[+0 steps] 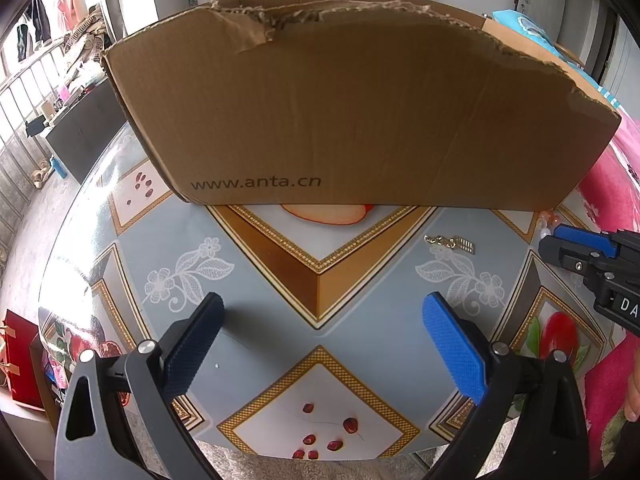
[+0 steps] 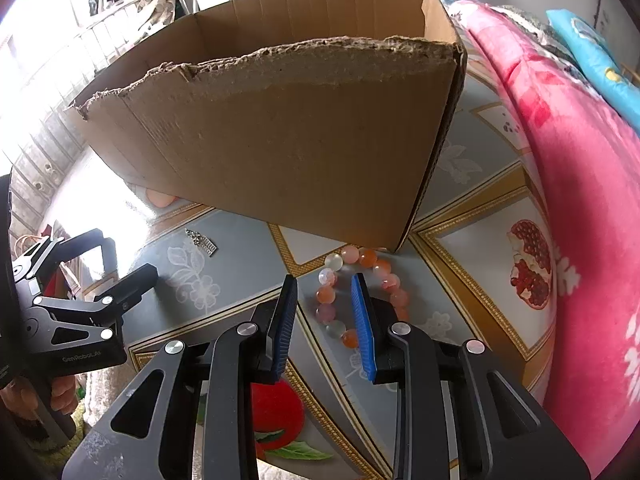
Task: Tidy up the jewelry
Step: 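Close the right tool on the pink-orange bead bracelet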
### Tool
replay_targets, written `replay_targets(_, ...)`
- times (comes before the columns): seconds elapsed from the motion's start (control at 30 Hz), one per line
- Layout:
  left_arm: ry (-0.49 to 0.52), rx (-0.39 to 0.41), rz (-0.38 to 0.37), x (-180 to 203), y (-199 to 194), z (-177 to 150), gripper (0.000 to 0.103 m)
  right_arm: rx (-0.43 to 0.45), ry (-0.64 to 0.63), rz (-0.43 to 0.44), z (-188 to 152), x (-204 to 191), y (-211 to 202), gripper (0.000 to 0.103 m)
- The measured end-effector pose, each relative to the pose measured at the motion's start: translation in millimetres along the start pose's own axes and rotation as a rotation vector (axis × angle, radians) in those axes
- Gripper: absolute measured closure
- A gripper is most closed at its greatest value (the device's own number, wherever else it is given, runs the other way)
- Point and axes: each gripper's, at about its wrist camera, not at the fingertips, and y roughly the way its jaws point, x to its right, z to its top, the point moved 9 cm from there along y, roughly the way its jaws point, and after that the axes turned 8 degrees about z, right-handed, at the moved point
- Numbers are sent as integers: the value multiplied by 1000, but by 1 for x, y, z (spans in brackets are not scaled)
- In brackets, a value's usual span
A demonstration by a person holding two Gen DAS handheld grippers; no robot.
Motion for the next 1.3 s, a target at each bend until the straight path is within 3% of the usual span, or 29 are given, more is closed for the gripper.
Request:
replay_targets(0.6,-1,1,0,0,0,0,6,8,-18,-33,4,-7,9,77)
replay_targets(0.9,-1,2,0,0,0,0,6,15,-41,-67,-1,-10,10,95)
replay_targets(1.3,-1,2,0,0,0,0,6,13,-8,-25,-11,-4,2,95)
